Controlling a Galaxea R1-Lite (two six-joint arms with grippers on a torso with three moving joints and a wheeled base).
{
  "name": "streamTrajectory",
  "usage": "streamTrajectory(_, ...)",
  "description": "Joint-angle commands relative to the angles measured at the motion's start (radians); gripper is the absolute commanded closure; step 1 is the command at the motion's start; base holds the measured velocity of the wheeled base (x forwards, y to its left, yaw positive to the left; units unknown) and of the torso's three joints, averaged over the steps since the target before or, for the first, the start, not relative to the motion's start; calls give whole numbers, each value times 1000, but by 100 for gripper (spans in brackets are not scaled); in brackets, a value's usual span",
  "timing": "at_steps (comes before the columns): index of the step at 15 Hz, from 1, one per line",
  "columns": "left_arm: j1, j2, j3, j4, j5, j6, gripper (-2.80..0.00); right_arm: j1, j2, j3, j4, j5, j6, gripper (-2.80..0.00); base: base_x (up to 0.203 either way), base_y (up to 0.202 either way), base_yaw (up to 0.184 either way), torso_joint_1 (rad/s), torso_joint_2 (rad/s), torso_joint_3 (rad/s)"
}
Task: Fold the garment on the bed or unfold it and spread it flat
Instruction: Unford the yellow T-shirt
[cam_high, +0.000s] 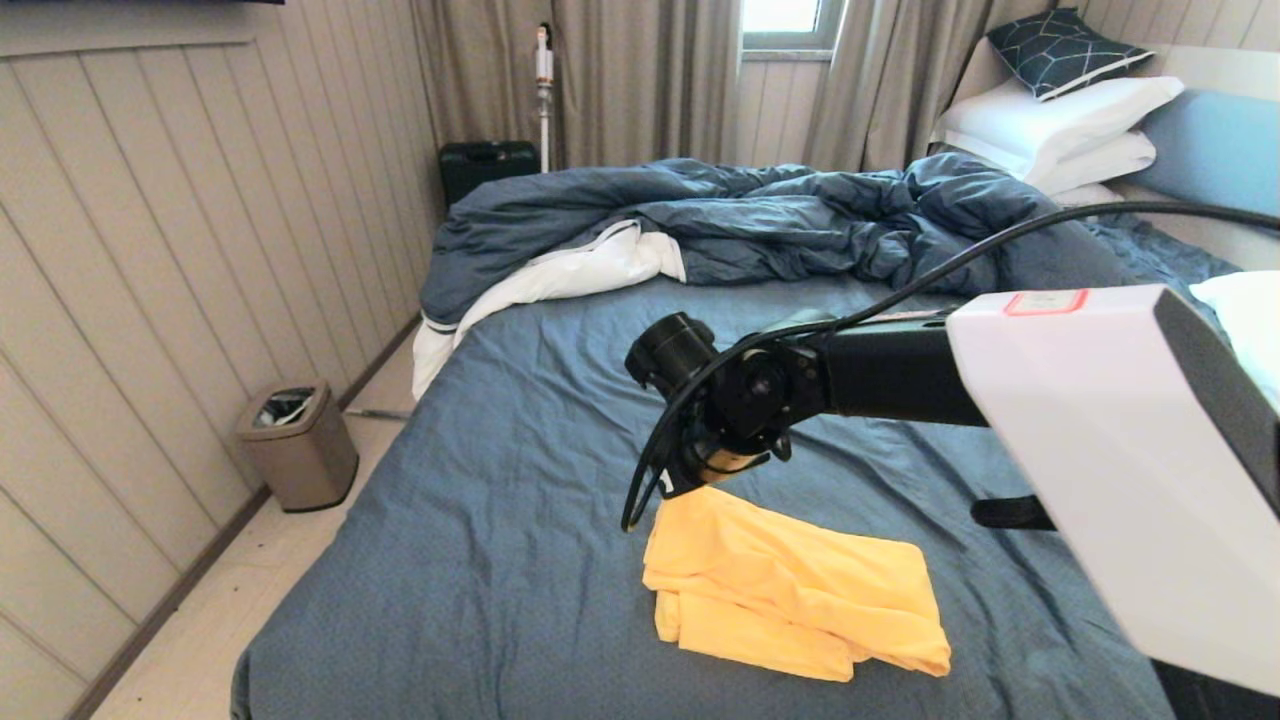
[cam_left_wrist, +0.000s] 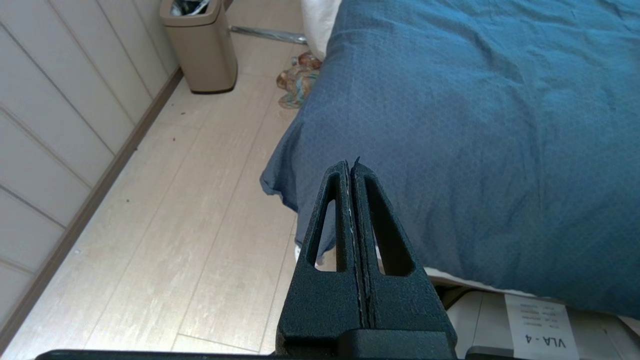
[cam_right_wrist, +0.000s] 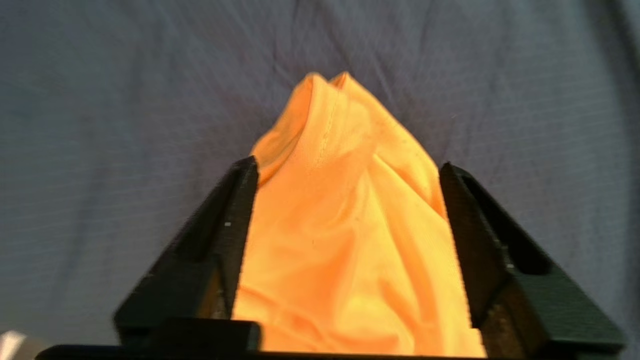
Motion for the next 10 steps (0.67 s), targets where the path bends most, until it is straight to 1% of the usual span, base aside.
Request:
streamTrajectory(1,0,0,0,3,1,-1,0,0,-62,3,4,4,6,-280,0,0,0,0,0,0)
streamTrajectory(2,0,0,0,3,1,-1,0,0,-75,5,7,7,20,0,0,0,0,0,0,0)
streamTrajectory(4,0,0,0,3,1,-1,0,-1,-89,52,14,3,44,0,0,0,0,0,0,0)
streamTrajectory(8,0,3,-1,2,-7,2,0,-26,-109,225,-3,9,57,0,0,0,0,0,0,0)
streamTrajectory(10,0,3,0,3,-8,-2,0,-40,-110,266,-54,6,80,0,0,0,0,0,0,0)
